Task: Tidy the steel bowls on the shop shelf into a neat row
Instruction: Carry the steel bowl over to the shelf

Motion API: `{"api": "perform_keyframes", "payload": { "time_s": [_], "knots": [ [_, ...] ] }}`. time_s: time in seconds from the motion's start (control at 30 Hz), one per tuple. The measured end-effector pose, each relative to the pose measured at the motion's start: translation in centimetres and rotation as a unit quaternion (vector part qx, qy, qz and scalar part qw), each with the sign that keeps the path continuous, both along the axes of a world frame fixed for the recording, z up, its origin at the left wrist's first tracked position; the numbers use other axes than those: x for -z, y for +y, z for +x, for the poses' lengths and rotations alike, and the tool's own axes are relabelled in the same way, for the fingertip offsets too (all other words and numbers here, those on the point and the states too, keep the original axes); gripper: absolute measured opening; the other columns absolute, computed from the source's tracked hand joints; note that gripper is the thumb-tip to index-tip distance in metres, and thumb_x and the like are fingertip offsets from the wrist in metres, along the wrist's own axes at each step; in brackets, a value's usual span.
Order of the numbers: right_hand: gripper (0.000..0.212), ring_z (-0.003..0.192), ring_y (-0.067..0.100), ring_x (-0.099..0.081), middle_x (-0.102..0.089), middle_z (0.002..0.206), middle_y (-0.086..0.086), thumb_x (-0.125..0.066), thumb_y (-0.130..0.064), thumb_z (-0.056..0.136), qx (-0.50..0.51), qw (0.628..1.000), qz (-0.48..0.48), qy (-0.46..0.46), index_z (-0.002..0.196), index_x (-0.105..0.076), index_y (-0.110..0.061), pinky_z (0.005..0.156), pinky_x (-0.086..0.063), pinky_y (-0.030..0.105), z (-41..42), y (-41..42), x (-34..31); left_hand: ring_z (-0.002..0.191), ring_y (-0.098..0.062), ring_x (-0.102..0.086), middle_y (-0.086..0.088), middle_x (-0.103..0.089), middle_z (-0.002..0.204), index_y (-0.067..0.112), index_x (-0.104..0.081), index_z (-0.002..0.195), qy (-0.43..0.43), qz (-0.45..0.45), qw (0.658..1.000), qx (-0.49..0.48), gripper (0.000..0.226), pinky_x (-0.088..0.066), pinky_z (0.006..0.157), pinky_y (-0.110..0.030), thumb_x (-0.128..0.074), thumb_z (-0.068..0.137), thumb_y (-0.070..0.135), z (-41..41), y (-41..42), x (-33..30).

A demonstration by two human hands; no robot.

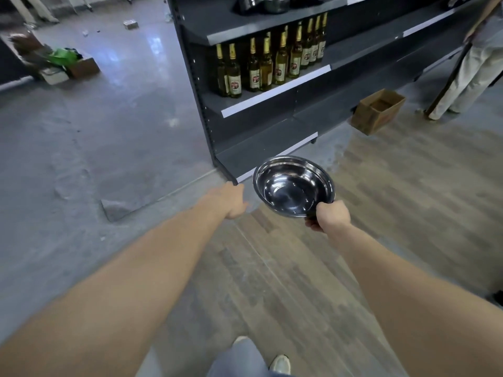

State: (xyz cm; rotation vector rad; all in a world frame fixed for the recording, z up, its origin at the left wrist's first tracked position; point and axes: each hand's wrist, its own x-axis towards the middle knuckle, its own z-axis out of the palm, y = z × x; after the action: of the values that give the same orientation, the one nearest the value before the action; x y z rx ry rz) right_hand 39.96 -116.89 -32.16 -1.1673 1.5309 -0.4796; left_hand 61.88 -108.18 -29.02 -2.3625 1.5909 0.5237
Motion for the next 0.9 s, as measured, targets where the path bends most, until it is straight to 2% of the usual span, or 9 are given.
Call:
{"api": "perform_keyframes", "payload": {
  "time_s": [0.1, 0.23, 0.47, 0.53, 0.63, 0.8, 0.9],
  "knots": [
    [0.044, 0.031, 0.016, -0.059, -0.065, 0.057, 0.016, -0.037, 0.002, 0.082, -0.017, 1.0, 0.005, 0.0, 0.122, -0.053, 0.011, 0.032, -0.045, 0.021, 1.8, -4.5, 0.3, 0.13, -0.036, -0.047, -0.016, -0.044, 0.144, 0.012, -0.035, 0.145, -0.005, 0.008, 1.0, -0.015, 0.055, -0.04, 0.107, -0.047, -0.043, 0.097, 0.04, 1.8, -3.9, 0.3],
    [0.045, 0.034, 0.015, -0.061, -0.064, 0.042, 0.007, -0.037, 0.0, 0.079, -0.026, 0.999, 0.009, 0.018, 0.119, -0.056, 0.008, 0.033, -0.046, 0.021, 3.3, -11.1, 0.8, 0.133, -0.034, -0.045, -0.015, -0.044, 0.144, 0.014, -0.036, 0.144, 0.0, 0.005, 1.0, -0.022, 0.055, -0.041, 0.106, -0.046, -0.043, 0.098, 0.042, 4.0, -10.2, 1.1],
    [0.041, 0.031, 0.016, -0.059, -0.062, 0.04, 0.006, -0.038, 0.0, 0.079, -0.014, 0.999, -0.001, 0.05, 0.114, -0.058, 0.007, 0.031, -0.043, 0.019, 7.7, -24.8, 0.3, 0.134, -0.034, -0.043, -0.012, -0.04, 0.148, 0.019, -0.029, 0.151, 0.02, 0.002, 1.0, -0.024, 0.059, -0.041, 0.105, -0.045, -0.04, 0.099, 0.043, 8.7, -25.0, 2.6],
    [0.043, 0.031, 0.016, -0.059, -0.063, 0.041, 0.006, -0.038, -0.001, 0.077, -0.011, 0.998, -0.006, 0.062, 0.114, -0.058, 0.007, 0.031, -0.044, 0.02, 9.1, -28.6, -0.3, 0.133, -0.035, -0.044, -0.012, -0.039, 0.148, 0.019, -0.029, 0.151, 0.029, 0.009, 0.999, -0.018, 0.059, -0.041, 0.105, -0.046, -0.04, 0.098, 0.044, 10.2, -29.2, 2.5],
    [0.047, 0.035, 0.019, -0.06, -0.067, 0.05, 0.011, -0.037, -0.001, 0.076, 0.0, 0.998, -0.008, 0.057, 0.117, -0.057, 0.004, 0.037, -0.053, 0.026, 10.9, -34.0, -0.9, 0.129, -0.035, -0.047, -0.011, -0.042, 0.145, 0.02, -0.033, 0.149, 0.021, 0.001, 1.0, -0.011, 0.058, -0.044, 0.098, -0.045, -0.04, 0.098, 0.045, 12.2, -34.9, 2.0],
    [0.046, 0.035, 0.018, -0.062, -0.072, 0.078, 0.021, -0.036, -0.001, 0.079, 0.013, 0.999, -0.013, 0.05, 0.121, -0.054, 0.003, 0.035, -0.046, 0.02, 13.6, -41.7, -1.3, 0.129, -0.035, -0.047, -0.011, -0.041, 0.146, 0.021, -0.032, 0.15, 0.02, 0.0, 1.0, 0.002, 0.059, -0.044, 0.097, -0.045, -0.039, 0.098, 0.047, 14.7, -42.7, 0.8],
    [0.045, 0.034, 0.016, -0.061, -0.072, 0.072, 0.019, -0.036, -0.002, 0.08, 0.004, 0.998, -0.019, 0.052, 0.119, -0.057, 0.002, 0.034, -0.046, 0.02, 15.1, -46.2, -1.4, 0.132, -0.034, -0.044, -0.011, -0.039, 0.149, 0.021, -0.03, 0.151, 0.024, 0.002, 1.0, 0.0, 0.06, -0.044, 0.101, -0.046, -0.039, 0.098, 0.047, 16.1, -47.1, 0.3]
  ]
}}
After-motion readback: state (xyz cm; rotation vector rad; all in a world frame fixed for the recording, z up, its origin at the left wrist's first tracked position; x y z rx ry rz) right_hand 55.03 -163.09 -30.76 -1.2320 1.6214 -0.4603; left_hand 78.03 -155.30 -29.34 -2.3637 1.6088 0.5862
